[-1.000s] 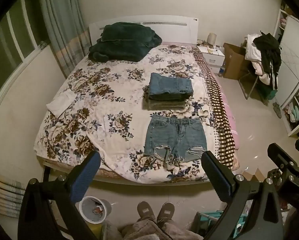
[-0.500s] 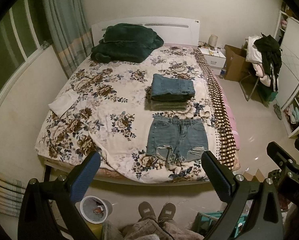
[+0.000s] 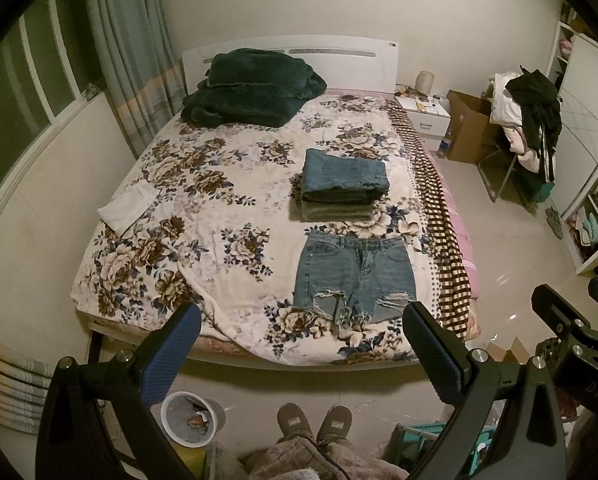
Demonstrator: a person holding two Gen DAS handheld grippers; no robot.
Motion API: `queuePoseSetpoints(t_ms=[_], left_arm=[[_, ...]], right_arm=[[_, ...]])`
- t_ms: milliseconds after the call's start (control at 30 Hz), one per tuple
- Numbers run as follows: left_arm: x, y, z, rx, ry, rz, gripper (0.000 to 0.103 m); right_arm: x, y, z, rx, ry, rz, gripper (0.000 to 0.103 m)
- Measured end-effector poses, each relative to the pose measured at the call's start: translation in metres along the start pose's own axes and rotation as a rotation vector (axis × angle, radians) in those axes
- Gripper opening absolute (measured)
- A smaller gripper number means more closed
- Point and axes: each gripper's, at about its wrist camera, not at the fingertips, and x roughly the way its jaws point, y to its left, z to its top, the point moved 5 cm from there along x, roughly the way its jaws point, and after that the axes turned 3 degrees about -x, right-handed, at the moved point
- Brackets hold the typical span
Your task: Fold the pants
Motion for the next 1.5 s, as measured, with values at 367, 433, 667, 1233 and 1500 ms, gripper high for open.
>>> queuePoseSetpoints(t_ms=[367, 433, 667, 1233, 1500], left_arm=[[-0.008, 0.011, 0.005, -0.005, -0.006, -0.001, 0.103], [-0.006, 0.009, 0.002, -0.004, -0.009, 0.0, 0.103], [-0.016, 0.015, 0.009, -0.004, -0.011, 0.001, 0.103], [-0.037, 0.019, 0.01, -0.004, -0.015, 0.003, 0.103], [-0.035, 0.018, 0.014, 0.005, -0.006, 0.002, 0.103]], right_arm=[[-0.029, 0.012, 0.014, 0.002, -0.004, -0.017, 0.103], [-0.03, 0.012, 0.014, 0.003, -0.005, -0.016, 0.103], [-0.032, 0.014, 0.015, 0.001, -0.007, -0.016, 0.103], [-0.06, 0.004, 0.007, 0.0, -0.009, -0.028, 0.103], [-0.058, 0.003, 0.005, -0.001, -0.01, -0.028, 0.103]])
